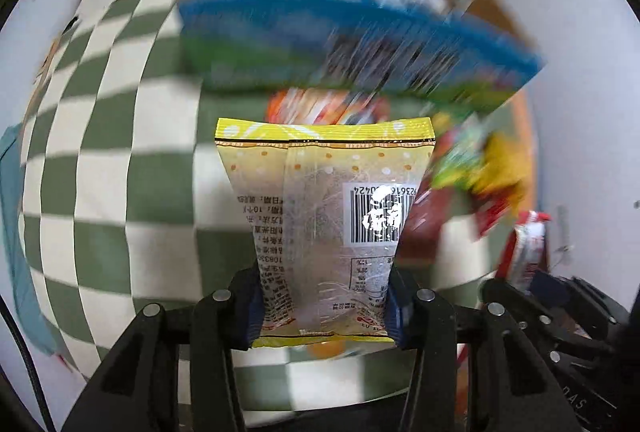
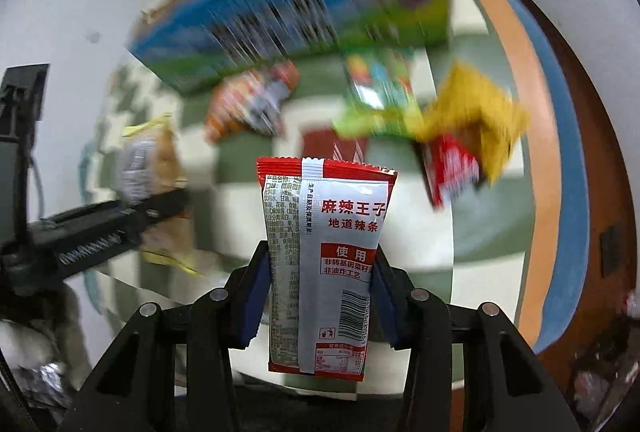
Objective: Organize snacks
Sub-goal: 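Carry both packs into the box and open both tools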
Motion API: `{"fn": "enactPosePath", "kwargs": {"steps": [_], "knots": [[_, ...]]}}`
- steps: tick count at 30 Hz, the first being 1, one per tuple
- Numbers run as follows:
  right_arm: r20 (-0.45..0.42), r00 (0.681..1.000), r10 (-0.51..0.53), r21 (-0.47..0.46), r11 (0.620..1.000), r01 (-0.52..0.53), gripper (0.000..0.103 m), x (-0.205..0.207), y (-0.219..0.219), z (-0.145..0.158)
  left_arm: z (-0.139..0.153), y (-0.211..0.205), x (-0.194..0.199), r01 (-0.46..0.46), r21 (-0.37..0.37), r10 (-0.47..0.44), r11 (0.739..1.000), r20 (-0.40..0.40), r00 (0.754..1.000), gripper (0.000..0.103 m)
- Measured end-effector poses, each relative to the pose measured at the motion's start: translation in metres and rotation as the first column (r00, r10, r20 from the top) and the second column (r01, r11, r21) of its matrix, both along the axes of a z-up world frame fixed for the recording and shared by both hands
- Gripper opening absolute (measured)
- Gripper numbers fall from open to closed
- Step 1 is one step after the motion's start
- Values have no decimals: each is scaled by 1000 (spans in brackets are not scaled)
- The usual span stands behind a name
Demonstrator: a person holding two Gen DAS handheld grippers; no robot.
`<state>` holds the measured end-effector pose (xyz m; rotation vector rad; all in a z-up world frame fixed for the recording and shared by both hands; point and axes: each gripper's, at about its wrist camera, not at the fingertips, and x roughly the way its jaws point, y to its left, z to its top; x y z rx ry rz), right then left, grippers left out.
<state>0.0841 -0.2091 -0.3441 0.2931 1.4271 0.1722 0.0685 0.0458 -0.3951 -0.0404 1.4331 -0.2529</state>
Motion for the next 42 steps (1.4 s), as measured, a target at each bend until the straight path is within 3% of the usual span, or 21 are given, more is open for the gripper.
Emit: {"fn": "enactPosePath", "kwargs": {"steps": [4,8,10,13,20,26,28,31,33,35,42], "knots": [[106,994,-6,48,999,1,49,50,-14,51,47,-21,48,4,-62,-1,998,58,998,44],[214,977,-4,17,1000,0,49,118,-26,94,78,-43,114,9,-26,-6,1000,123,992,44],[237,972,4,-7,1000,-3,49,154,-22,99,81,-39,142,2,23,-6,1000,148,989,45],[252,968,21,-66,998,-5,49,205,-28,105,68,-35,191,-18,75,9,997,122,992,45],[93,994,50,-145,989,-36,49,293,-37,49,1,-13,246,-69,194,72,979,-9,997,45],[-60,995,74,-205,975,-85,49,317,-40,-12,-32,-6,259,-82,211,101,974,-85,991,46],[-99,992,82,-217,971,-101,50,319,-40,-28,-36,-7,260,-85,222,106,971,-85,991,52],[-135,988,73,-222,970,-102,63,319,-42,-42,-38,-9,263,-91,242,111,966,-73,991,94],[-144,987,70,-222,970,-102,83,320,-41,-48,-37,-10,264,-96,235,112,967,-56,992,94],[-159,985,67,-203,974,-99,90,320,-41,-52,-37,-11,265,-101,246,117,964,-51,992,95],[-155,986,60,-198,976,-91,96,316,-33,-57,-35,-14,260,-102,237,114,966,-39,993,95]]}}
